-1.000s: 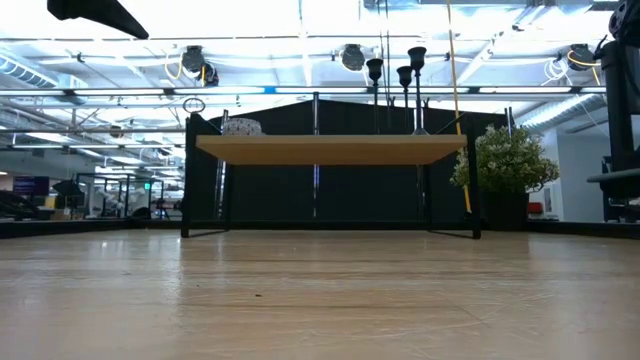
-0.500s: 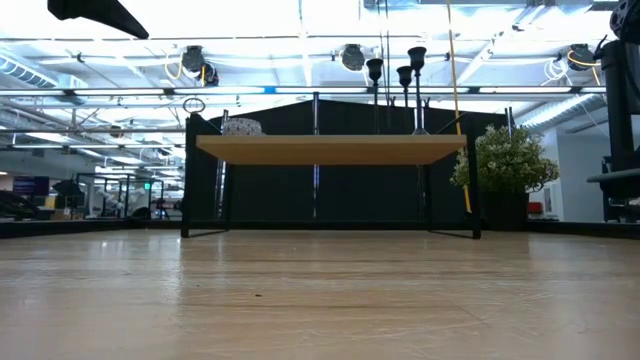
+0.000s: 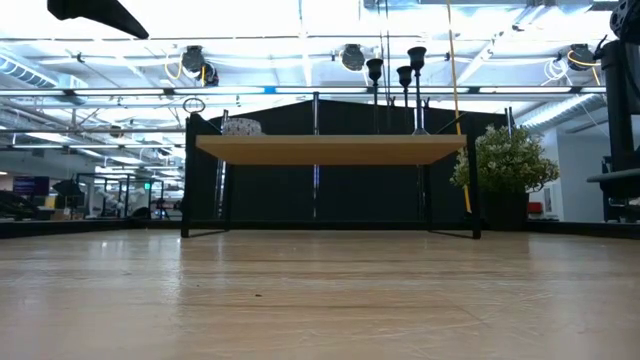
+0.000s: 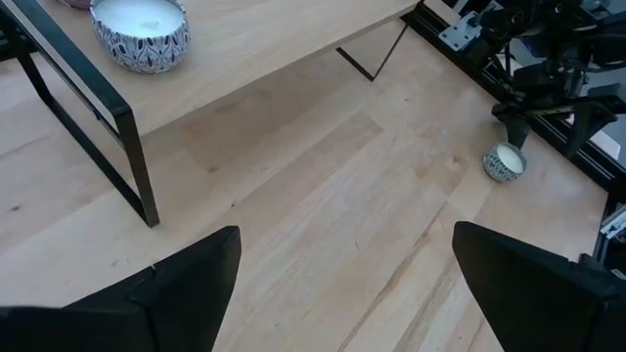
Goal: Pick & Place candle stick holders
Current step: Put the blue patterned scented candle on the shelf
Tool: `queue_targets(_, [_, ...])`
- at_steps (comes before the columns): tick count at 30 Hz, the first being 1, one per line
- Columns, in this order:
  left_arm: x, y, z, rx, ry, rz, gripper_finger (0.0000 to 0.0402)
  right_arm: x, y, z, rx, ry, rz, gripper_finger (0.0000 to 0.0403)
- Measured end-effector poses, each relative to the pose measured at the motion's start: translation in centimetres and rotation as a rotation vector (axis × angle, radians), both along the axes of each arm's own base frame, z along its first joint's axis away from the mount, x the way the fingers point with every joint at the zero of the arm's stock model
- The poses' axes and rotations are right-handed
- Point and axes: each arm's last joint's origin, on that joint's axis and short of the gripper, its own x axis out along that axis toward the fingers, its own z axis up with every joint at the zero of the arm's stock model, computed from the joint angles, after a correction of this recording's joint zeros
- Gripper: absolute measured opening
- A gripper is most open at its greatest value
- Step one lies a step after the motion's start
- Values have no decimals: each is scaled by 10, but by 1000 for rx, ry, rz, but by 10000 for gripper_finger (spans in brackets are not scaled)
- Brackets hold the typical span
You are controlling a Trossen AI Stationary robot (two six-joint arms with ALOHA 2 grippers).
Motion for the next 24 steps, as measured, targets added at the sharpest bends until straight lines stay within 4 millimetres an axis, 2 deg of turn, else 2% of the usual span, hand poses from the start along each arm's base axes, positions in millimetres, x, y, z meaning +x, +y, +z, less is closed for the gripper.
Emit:
queue_targets(7, [0, 0, 0, -10, 5, -5, 387, -1, 0, -1, 17, 31, 10, 391])
queue_targets(10, [0, 0, 0, -9, 6, -7, 384, 3, 5, 6, 14, 28, 2, 391])
queue_targets(14, [0, 0, 0, -6, 7, -9, 378, 7, 7, 11, -72, 68, -26, 391])
queue_targets(20, [0, 0, 0, -6, 7, -9, 381, 15, 14, 36, -239, 169, -69, 391])
queue_targets(24, [0, 0, 0, -4, 8, -11, 386, 18, 13, 58, -346, 323, -57, 391])
